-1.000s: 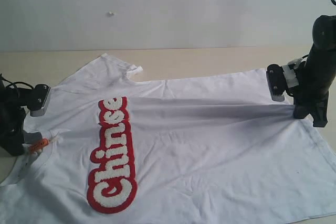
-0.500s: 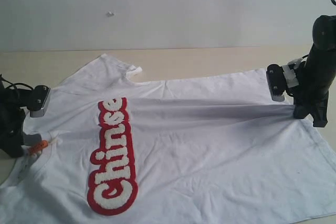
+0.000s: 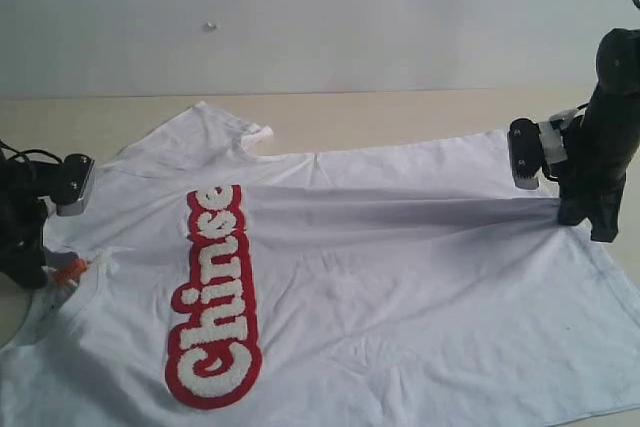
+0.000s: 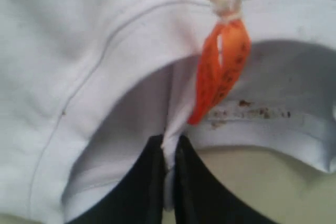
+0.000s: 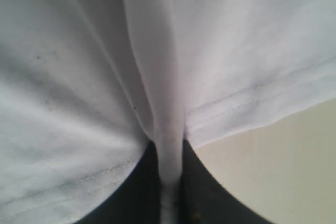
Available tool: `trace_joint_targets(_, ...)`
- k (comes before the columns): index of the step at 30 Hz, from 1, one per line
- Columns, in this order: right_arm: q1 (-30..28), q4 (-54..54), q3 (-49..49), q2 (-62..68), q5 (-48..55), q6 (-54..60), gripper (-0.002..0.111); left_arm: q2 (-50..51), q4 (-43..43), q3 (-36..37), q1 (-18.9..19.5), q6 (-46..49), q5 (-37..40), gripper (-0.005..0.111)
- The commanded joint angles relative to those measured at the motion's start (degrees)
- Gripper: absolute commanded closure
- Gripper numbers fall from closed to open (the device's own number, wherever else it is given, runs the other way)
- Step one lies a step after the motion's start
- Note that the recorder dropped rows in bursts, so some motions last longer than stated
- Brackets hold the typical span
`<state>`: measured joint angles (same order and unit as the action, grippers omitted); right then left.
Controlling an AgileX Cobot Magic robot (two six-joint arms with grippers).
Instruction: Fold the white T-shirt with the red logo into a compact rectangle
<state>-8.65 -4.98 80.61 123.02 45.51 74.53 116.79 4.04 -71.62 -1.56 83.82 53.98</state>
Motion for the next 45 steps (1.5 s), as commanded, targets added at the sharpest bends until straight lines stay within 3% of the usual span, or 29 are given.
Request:
trace_joint_targets(1,-0.07,0.84,-0.18,-5.68,-1.6,-0.26,0.108,-4.12,-0.89,-2.7,0.37,-0.3,-0.88,0.107)
trace_joint_targets(10,-0.07,4.17,-0.18,-19.87,-2.4,-0.26,0.108,-14.46,-3.47,-4.48,0.37,-0.75,-0.55,0.107)
trace_joint_targets(25,-0.07,14.27,-0.18,-41.88,-0.36,-1.88,0.108,-37.28,-5.17,-4.48,0.37,-14.25,-3.37,0.107)
trace_joint_targets(32,-0.07,14.05,-0.18,-49.12,3.25,-7.66,0.108,-45.26,-5.17,-4.48,0.37,-19.6,0.03,0.107)
trace_joint_targets(38,-0.07,14.22,-0.18,-53.68,0.66,-21.14,0.108,-51.67,-5.17,-4.48,0.37,-29.27,0.32,0.107)
trace_joint_targets(45,-0.07,18.53,-0.18,-59.35,0.65,-21.24,0.108,-57.88,-5.04,-4.48,0.37,-30.2,0.39,0.107)
